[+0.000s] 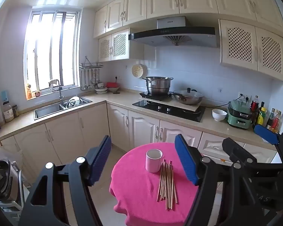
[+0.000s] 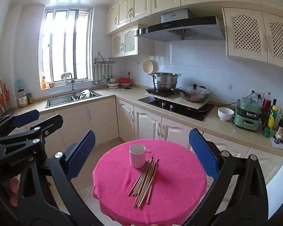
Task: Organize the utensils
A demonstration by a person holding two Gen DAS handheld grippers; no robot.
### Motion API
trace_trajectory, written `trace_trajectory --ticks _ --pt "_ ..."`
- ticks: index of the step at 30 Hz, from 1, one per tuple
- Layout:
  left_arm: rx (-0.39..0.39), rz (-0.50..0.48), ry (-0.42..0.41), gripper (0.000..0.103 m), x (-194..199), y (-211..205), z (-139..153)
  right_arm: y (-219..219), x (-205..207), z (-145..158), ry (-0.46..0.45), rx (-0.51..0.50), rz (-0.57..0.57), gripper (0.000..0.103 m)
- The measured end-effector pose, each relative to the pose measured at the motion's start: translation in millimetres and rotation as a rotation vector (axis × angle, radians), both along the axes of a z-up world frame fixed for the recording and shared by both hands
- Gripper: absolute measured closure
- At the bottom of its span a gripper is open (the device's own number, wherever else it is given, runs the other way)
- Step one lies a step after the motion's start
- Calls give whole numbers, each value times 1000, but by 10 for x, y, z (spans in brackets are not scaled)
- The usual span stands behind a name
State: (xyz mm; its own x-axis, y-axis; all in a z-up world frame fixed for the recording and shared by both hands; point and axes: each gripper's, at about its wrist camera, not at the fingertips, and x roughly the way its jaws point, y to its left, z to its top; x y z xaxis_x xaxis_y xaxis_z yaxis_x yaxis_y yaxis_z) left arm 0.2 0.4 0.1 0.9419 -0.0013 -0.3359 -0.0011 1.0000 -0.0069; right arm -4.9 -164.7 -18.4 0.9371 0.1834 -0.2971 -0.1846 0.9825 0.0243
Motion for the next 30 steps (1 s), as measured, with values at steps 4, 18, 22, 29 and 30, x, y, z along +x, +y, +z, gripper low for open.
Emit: trace_trajectory --ticks 4,18,22,29,30 --pt "1 2 -1 34 -13 12 7 -21 -5 8 1 2 0 6" --pt "17 3 -1 34 -44 172 -26 -23 21 -49 0 29 -1 6" --pt "23 8 4 34 -10 135 -3 -76 10 -54 0 32 1 6" --pt "20 8 8 34 15 125 -5 -94 29 -72 7 36 1 6" --pt "22 8 9 34 13 108 -4 -97 30 -72 7 36 1 6"
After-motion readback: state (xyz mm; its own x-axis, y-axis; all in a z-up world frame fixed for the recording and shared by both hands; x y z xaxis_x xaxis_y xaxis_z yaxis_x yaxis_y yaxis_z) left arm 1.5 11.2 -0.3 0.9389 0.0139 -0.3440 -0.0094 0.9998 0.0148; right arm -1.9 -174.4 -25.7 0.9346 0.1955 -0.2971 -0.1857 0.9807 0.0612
